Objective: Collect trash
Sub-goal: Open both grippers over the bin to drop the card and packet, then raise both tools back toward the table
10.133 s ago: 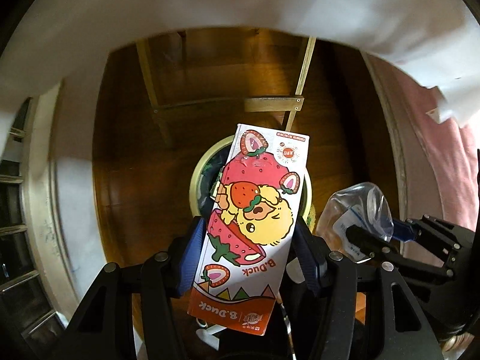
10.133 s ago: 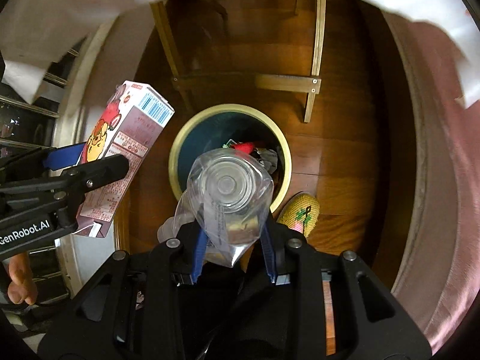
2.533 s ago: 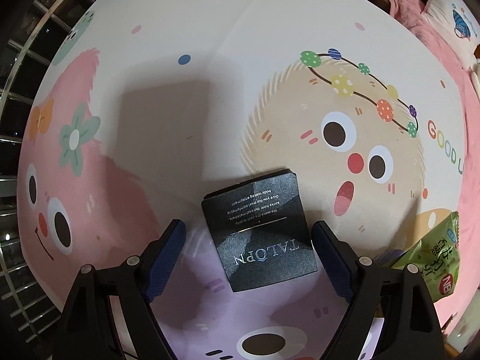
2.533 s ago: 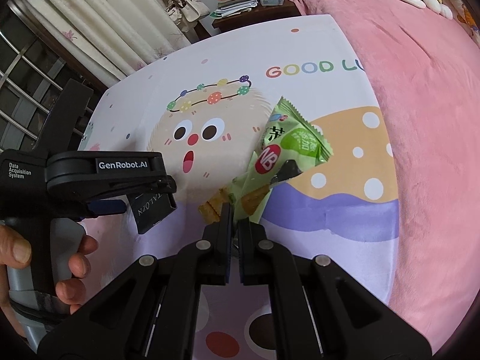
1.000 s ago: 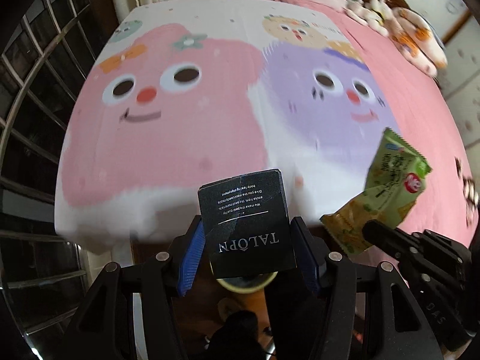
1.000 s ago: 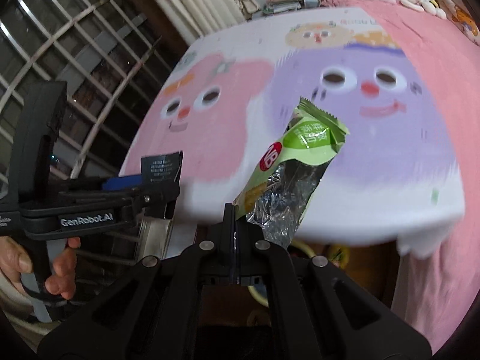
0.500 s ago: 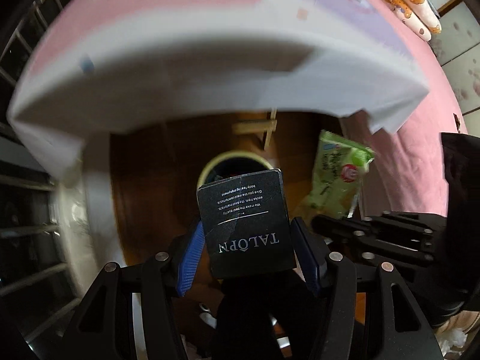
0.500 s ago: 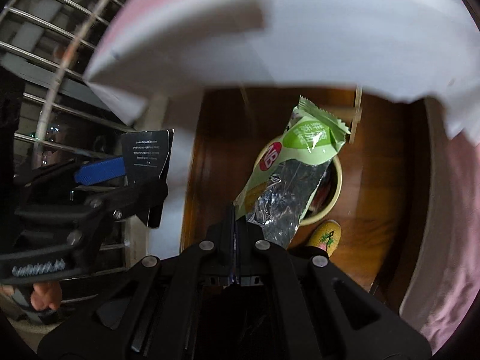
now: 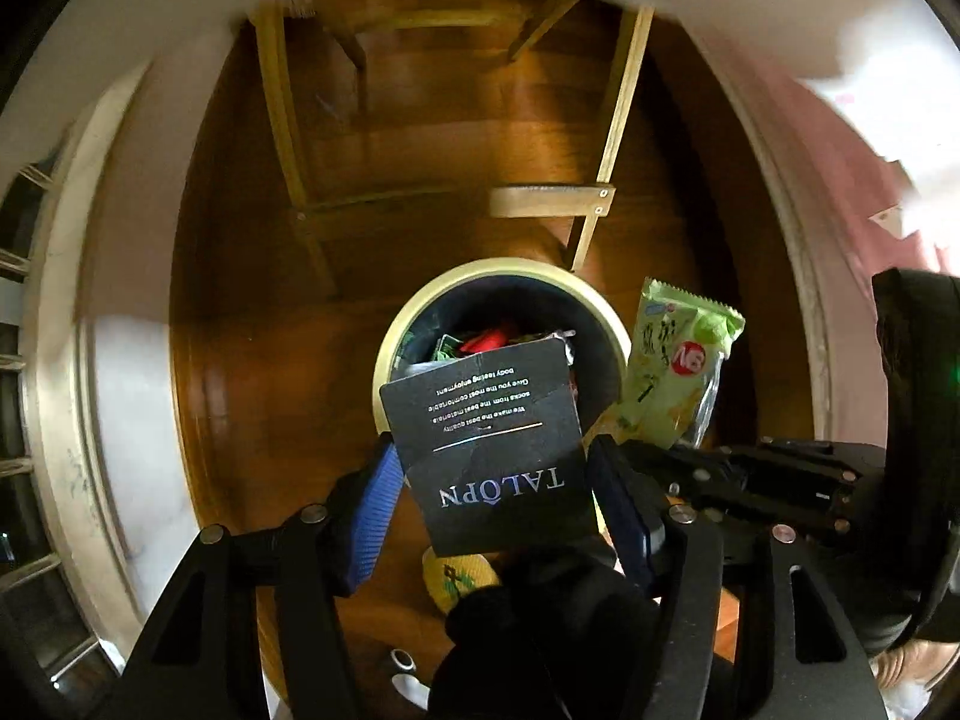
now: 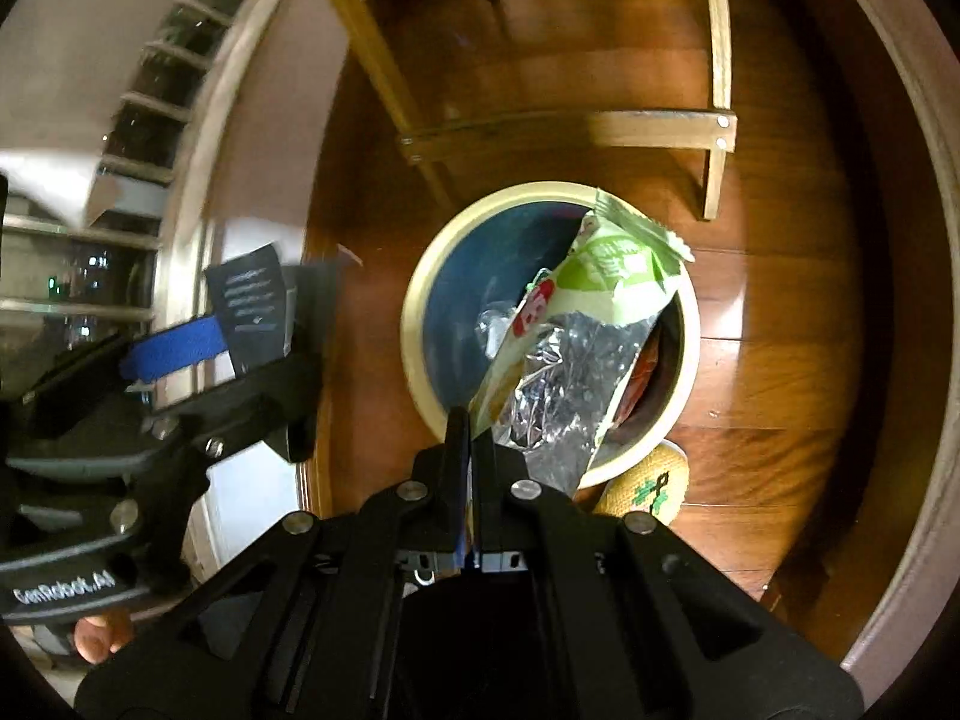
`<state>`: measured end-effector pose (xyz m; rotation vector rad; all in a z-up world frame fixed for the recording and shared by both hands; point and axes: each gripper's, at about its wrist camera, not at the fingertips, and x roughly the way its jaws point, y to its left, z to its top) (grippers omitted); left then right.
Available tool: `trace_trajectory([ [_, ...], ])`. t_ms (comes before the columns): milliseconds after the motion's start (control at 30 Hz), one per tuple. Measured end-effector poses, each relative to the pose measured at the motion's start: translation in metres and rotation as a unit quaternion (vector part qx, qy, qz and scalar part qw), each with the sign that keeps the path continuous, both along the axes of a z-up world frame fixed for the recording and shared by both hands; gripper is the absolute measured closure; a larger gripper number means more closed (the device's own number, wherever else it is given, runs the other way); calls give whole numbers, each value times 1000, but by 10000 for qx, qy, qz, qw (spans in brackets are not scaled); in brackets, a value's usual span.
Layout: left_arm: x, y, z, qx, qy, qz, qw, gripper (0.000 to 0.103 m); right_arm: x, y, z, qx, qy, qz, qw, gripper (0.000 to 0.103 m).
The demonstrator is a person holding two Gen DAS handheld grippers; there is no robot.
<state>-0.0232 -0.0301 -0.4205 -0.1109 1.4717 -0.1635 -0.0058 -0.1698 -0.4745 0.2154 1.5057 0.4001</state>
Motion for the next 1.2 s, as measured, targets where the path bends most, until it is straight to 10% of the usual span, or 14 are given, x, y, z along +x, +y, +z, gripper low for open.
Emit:
trace_trajectory([
  [200,10,14,-19,170,180,214,9995,13,20,-13,-18,74,62,-234,9997,56],
  [667,14,23,54,86,-392,469,9981,11,13,-5,36,-214,-244,-372,9988,54],
  [1200,-5,25,262,-56,-1174,386,9923,11,-7,-10,208,-256,-513,-761,9955,52],
])
